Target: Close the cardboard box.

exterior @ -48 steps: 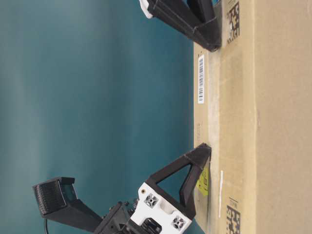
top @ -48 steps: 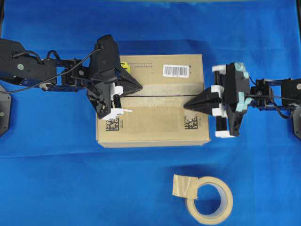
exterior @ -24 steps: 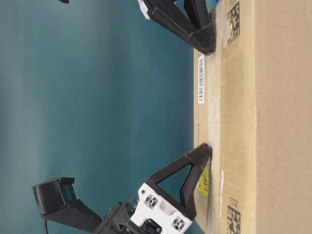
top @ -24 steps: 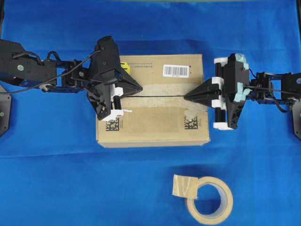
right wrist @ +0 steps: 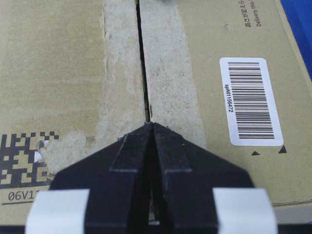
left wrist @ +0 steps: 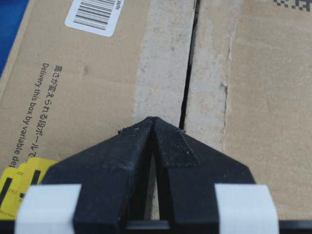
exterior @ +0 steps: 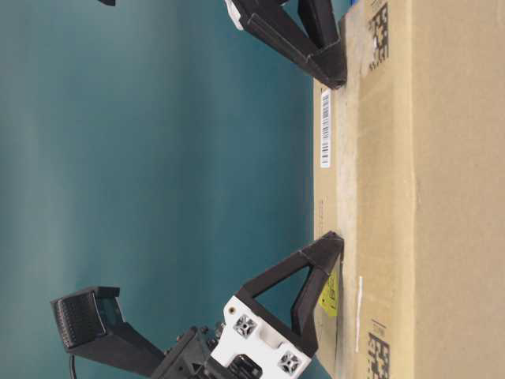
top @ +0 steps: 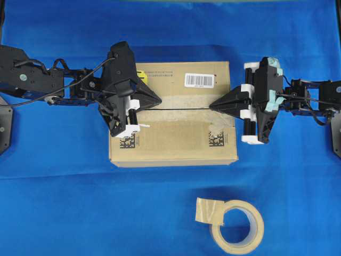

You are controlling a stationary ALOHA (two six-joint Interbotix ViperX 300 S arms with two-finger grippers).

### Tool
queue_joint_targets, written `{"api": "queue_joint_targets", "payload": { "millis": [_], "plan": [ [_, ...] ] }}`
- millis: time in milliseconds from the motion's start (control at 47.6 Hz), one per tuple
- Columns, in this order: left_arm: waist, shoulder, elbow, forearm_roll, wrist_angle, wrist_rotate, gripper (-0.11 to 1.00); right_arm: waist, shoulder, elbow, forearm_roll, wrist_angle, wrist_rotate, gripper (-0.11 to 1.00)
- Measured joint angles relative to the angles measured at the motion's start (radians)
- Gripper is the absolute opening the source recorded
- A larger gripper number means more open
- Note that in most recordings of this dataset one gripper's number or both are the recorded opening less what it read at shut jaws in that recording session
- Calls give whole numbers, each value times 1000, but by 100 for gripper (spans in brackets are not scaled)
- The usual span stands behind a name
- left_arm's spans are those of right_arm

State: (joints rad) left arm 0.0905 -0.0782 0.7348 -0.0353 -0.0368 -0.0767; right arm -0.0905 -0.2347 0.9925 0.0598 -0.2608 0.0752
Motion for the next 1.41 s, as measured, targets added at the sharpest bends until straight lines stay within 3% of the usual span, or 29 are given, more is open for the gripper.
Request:
{"api": "queue_joint_targets", "payload": {
  "millis": [231, 462, 798, 1029, 1407],
  "plan": [
    [-6, -28, 66, 0, -152, 28, 0, 2, 0, 0, 0, 2, 0, 0],
    [-25, -121, 212, 0, -345, 66, 0, 0, 0, 2, 0, 0, 0, 0],
    [-44, -212, 417, 0, -578, 66, 0, 0, 0, 2, 2, 0, 0, 0],
    [-46, -187, 456, 0, -684, 69, 0, 0, 0, 2, 2, 0, 0, 0],
    [-48, -95, 459, 0, -749, 72, 0, 0, 0, 2, 2, 0, 0, 0]
  ]
}}
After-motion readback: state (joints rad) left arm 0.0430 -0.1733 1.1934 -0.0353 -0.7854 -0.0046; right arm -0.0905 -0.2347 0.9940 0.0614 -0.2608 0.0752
